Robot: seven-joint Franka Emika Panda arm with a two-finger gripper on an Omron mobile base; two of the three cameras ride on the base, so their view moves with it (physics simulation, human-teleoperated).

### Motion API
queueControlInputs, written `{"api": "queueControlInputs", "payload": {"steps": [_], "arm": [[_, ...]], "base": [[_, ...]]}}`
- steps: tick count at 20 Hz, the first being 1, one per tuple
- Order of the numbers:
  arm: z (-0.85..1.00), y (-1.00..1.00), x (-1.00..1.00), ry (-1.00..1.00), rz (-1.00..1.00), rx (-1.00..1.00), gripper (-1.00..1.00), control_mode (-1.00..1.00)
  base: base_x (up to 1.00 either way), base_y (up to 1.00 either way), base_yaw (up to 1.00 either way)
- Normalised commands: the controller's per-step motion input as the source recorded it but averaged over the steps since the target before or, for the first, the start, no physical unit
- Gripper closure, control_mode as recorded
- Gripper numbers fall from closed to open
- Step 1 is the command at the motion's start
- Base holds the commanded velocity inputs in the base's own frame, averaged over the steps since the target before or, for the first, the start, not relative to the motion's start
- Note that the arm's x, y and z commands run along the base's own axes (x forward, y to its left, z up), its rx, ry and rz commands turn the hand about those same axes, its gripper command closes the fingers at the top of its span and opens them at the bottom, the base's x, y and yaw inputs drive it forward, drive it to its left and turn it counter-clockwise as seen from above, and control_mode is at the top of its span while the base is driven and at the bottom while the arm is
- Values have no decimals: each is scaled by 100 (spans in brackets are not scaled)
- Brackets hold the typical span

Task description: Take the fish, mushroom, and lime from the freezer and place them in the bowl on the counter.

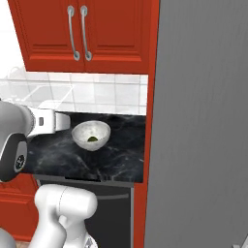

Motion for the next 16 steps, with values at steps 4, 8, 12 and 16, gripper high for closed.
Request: {"api": "queueControlInputs", "payload": {"steps": [4, 8, 12, 16], "arm": [[0, 0, 0, 0, 0, 0, 100, 100], [0, 0, 0, 0, 0, 0, 100, 100], [-36, 3, 38, 2, 0, 0, 100, -100], [-55, 0, 47, 6, 0, 0, 100, -100]], "base": [[4, 0, 0], [19, 0, 0], [0, 0, 0], [0, 0, 0]]}}
